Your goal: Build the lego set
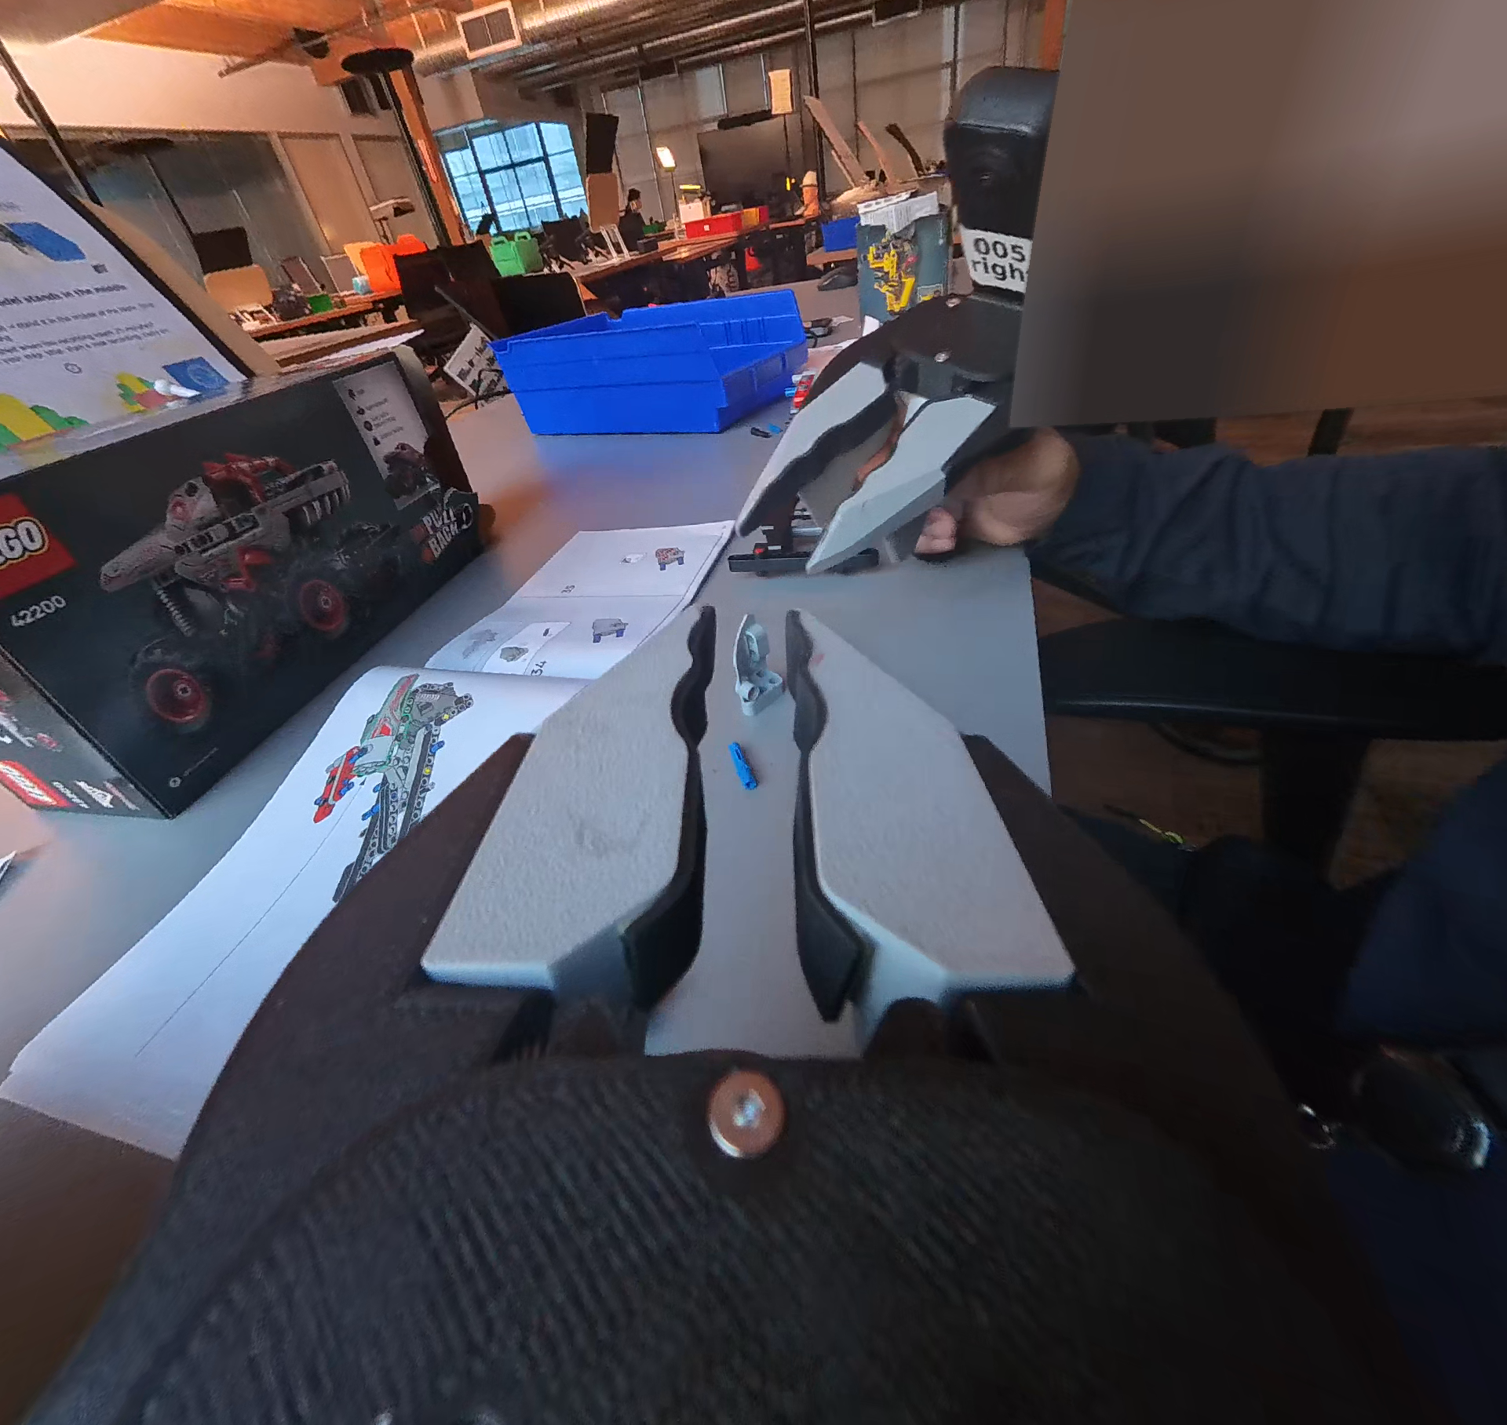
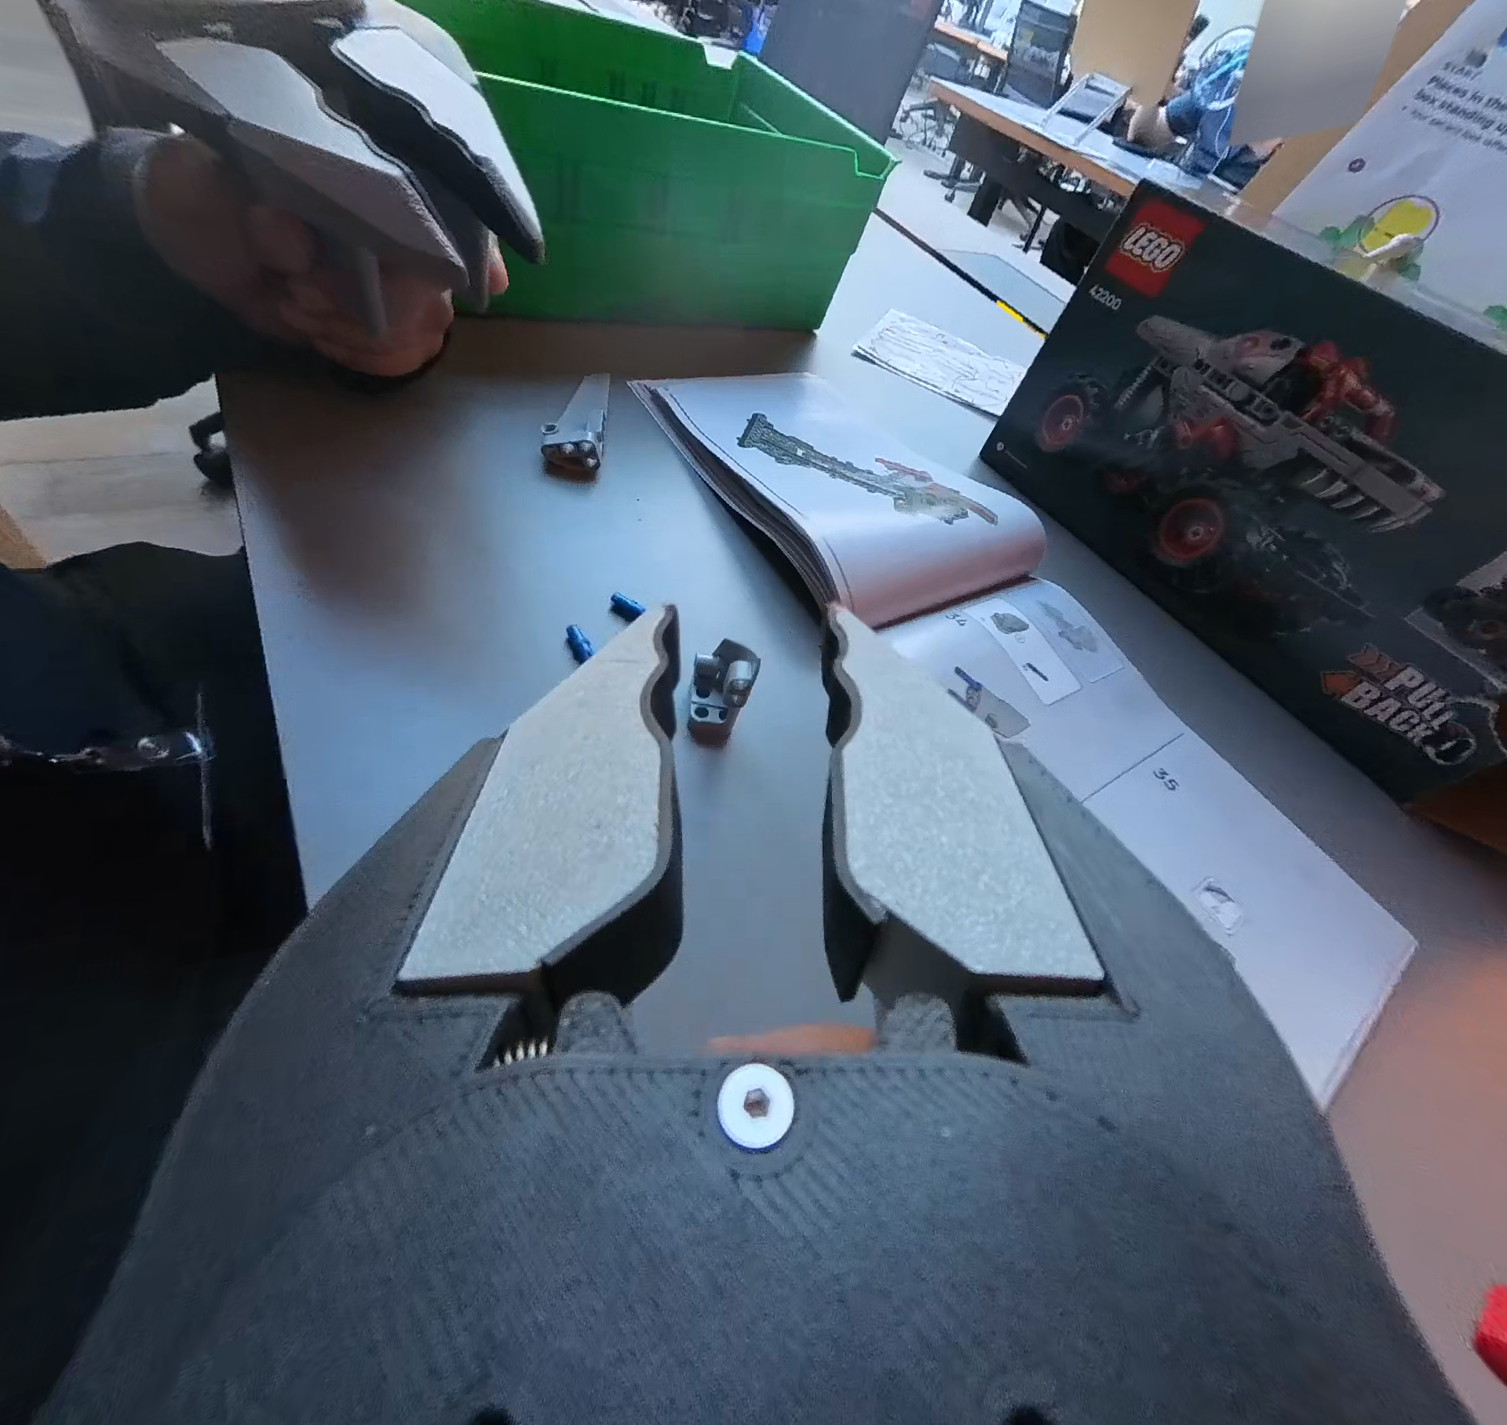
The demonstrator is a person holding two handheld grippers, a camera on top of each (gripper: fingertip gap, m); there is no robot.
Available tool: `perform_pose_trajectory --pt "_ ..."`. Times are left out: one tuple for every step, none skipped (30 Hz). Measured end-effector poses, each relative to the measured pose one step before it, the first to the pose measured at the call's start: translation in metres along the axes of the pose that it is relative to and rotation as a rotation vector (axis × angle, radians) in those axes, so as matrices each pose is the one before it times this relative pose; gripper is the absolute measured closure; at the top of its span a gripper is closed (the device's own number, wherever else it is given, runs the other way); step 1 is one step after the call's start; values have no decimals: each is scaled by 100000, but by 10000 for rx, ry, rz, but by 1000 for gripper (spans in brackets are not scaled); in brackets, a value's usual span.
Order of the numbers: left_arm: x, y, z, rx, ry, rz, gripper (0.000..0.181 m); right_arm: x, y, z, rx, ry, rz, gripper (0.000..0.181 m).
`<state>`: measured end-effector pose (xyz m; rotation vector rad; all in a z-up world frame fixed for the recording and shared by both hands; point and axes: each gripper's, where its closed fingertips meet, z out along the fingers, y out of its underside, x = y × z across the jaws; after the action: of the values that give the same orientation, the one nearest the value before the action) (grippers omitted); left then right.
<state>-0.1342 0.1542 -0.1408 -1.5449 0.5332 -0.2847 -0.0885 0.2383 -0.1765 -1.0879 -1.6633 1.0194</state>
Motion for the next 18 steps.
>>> perform_pose_trajectory --pt "23 15 -7 -10 -10 32 168 -85 -166 201 58 -89 186 150" --pt "35 29 18 -30 -5 36 168 0 -198 208 80 -21 181 150" --pt "69 55 36 -44 11 33 168 74 -88 230 5 52 103 150" --pt "102 53 27 -48 42 33 168 59 100 226 -108 70 3 150" --pt "86 44 20 -36 22 34 168 66 209 183 -172 76 -49 151" --pt "54 23 22 -21 0 41 168 100 197 127 -157 109 -71 151" --pt "21 5 5 -6 -18 42 168 145 176 84 -125 152 -137 151" --pt "25 4 10 -4 -8 39 168 126 182 73 -131 165 -207 152" --pt "33 18 12 -14 -1 33 168 -19 206 116 -154 88 -222 154" --pt "34 38 41 -29 5 27 168 -92 251 199 -198 35 -162 156" --pt "24 46 36 -41 5 20 168 -138 286 239 -241 -7 -118 156" --pt "26 60 55 -45 5 17 168 -107 293 237 -244 6 -114 156" --pt "31 45 48 -42 9 23 168 -44 234 201 -205 54 -104 156" --pt "34 43 37 -34 6 27 168 -57 167 157 -150 39 -103 156" --pt "31 36 32 -30 0 29 168 -96 122 106 -104 6 -88 156" --pt "27 33 30 -26 3 29 168 -31 80 63 -65 8 -35 156" --pt "32 16 24 -21 5 29 168 -13 32 36 -31 -17 9 156" --pt "38 17 20 -15 3 26 168 -23 29 16 -13 -44 31 156"
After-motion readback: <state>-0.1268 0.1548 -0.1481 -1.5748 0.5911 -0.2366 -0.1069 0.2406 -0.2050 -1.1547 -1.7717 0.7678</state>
